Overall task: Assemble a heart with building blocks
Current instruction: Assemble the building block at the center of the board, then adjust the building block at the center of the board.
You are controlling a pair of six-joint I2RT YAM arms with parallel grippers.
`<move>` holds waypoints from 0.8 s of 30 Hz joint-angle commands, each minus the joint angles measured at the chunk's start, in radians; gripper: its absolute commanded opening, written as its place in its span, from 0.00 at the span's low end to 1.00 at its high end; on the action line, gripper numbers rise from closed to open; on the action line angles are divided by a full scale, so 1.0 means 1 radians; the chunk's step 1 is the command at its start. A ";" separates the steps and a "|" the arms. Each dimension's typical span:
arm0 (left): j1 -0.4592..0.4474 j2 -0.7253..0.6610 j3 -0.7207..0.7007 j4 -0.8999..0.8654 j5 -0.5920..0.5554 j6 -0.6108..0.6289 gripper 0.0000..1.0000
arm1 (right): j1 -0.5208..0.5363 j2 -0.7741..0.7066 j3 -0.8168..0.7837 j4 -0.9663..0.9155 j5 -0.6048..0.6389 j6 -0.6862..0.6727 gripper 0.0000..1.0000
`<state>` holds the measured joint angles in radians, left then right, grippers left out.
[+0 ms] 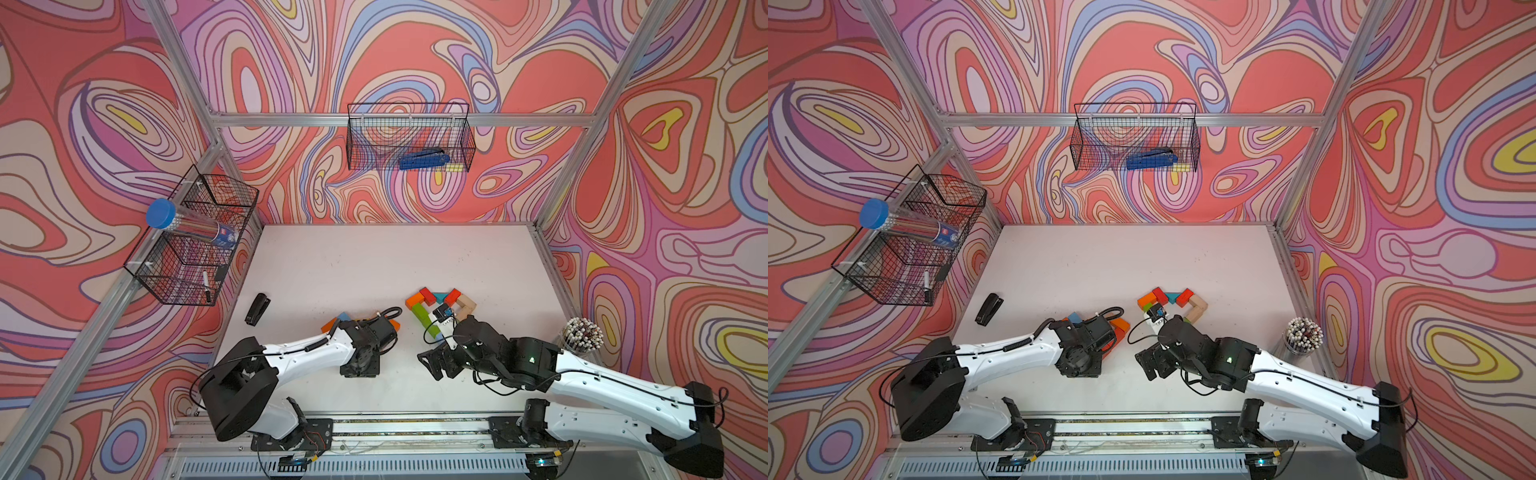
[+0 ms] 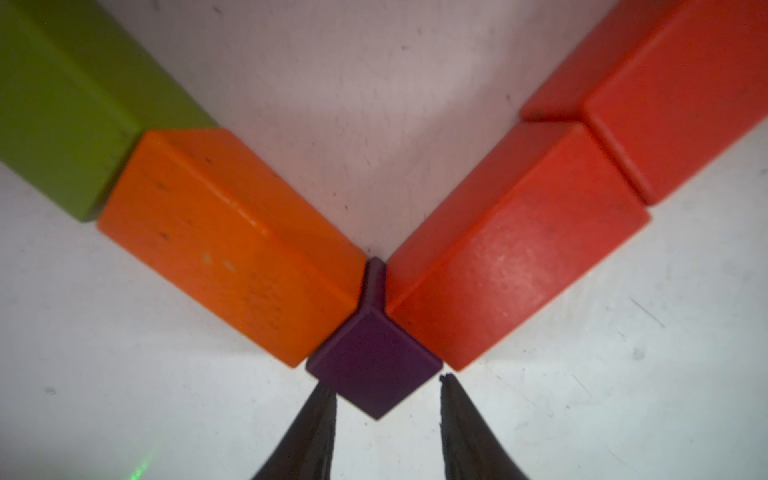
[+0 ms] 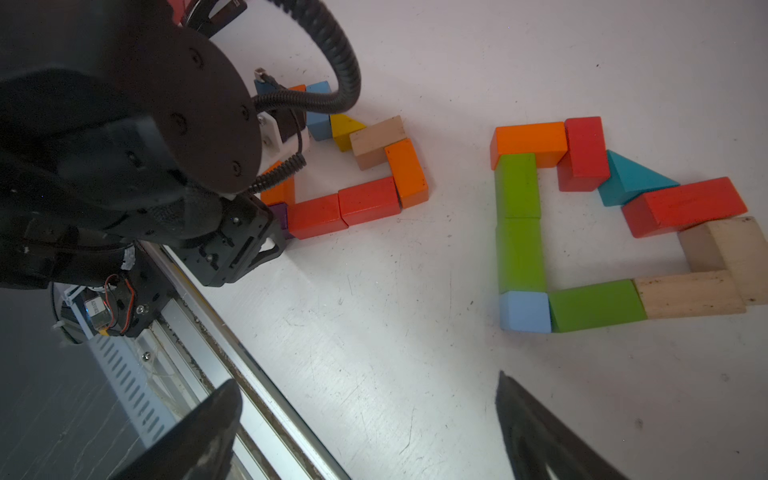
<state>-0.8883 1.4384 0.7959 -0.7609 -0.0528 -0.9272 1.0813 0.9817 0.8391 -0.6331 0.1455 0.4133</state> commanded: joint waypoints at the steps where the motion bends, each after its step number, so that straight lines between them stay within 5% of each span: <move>1: 0.007 -0.060 0.012 -0.060 -0.001 0.001 0.47 | -0.003 -0.003 0.011 0.038 0.026 0.005 0.96; 10: 0.009 -0.164 0.065 -0.145 0.008 0.042 0.56 | -0.004 0.094 0.128 0.043 0.099 -0.043 0.93; 15: 0.061 -0.177 0.168 -0.150 -0.003 0.131 0.79 | -0.031 0.139 0.161 0.094 0.100 -0.095 0.96; 19: 0.162 -0.176 0.231 -0.094 0.012 0.243 0.99 | -0.109 0.152 0.153 0.163 0.153 -0.117 0.96; 24: 0.271 -0.166 0.304 -0.002 -0.027 0.400 1.00 | -0.280 0.199 0.155 0.228 0.194 -0.165 0.96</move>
<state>-0.6563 1.2724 1.0637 -0.8196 -0.0486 -0.6498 0.8722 1.1519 0.9813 -0.4641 0.2882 0.2909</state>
